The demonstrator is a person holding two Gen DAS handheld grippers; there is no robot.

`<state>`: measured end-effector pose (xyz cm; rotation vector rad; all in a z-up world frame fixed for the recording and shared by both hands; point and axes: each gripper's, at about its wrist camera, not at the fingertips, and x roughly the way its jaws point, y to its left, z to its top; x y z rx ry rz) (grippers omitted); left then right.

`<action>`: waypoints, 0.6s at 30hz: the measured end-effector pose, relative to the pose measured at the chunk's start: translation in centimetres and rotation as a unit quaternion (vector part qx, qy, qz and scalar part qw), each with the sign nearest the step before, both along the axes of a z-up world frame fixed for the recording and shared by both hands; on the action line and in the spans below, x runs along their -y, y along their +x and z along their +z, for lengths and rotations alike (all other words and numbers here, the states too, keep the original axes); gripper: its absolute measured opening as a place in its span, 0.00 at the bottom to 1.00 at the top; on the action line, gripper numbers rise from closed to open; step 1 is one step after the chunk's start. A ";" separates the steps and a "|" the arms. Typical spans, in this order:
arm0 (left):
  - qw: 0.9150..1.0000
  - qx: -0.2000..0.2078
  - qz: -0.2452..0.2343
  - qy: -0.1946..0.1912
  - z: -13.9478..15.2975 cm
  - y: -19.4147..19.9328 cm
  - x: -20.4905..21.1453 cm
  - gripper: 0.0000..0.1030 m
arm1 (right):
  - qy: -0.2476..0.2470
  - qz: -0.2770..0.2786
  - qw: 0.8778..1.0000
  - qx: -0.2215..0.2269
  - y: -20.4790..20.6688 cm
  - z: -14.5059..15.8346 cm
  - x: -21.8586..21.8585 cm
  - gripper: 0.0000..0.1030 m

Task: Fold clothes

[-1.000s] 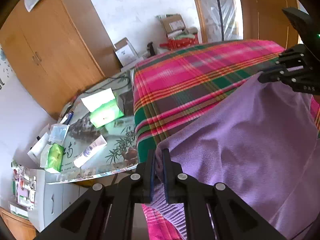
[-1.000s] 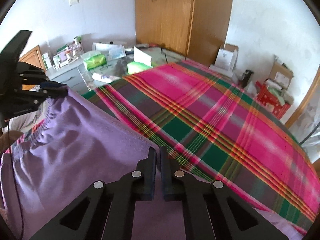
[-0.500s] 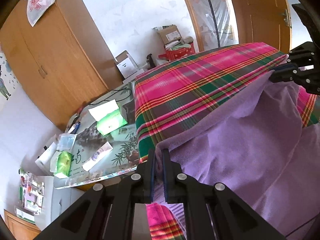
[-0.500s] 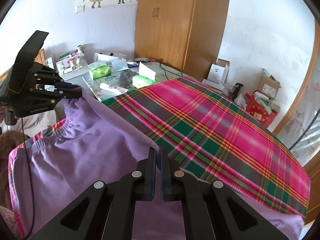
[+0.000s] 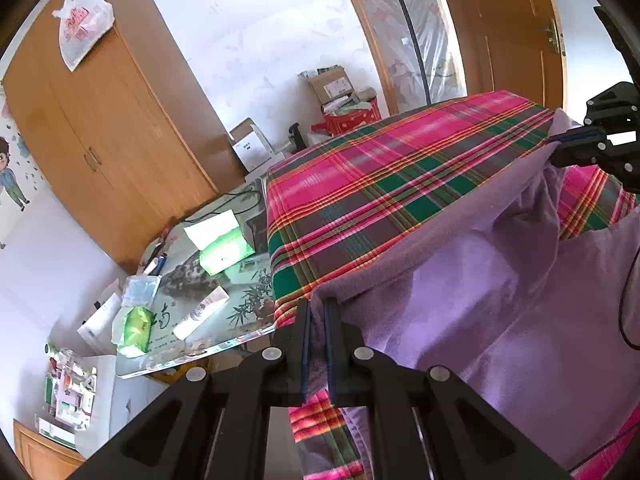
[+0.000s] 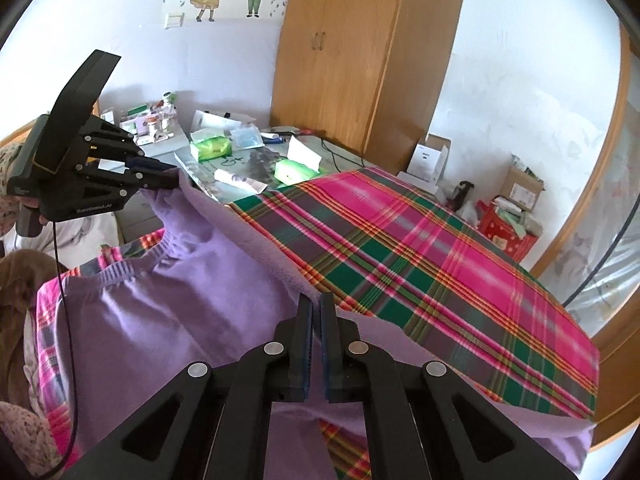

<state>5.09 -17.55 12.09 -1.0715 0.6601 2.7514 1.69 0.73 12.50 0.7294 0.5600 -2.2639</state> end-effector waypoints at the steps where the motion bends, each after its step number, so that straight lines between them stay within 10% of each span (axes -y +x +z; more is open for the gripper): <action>1: 1.000 -0.001 -0.001 0.000 0.1 0.3 0.0 0.06 | 0.000 0.000 1.000 -0.001 0.4 0.1 -0.1 0.04; 18: 1.000 -0.008 0.004 -0.002 0.1 5.8 0.4 0.06 | 0.012 0.020 1.000 -0.010 8.1 0.5 0.0 0.04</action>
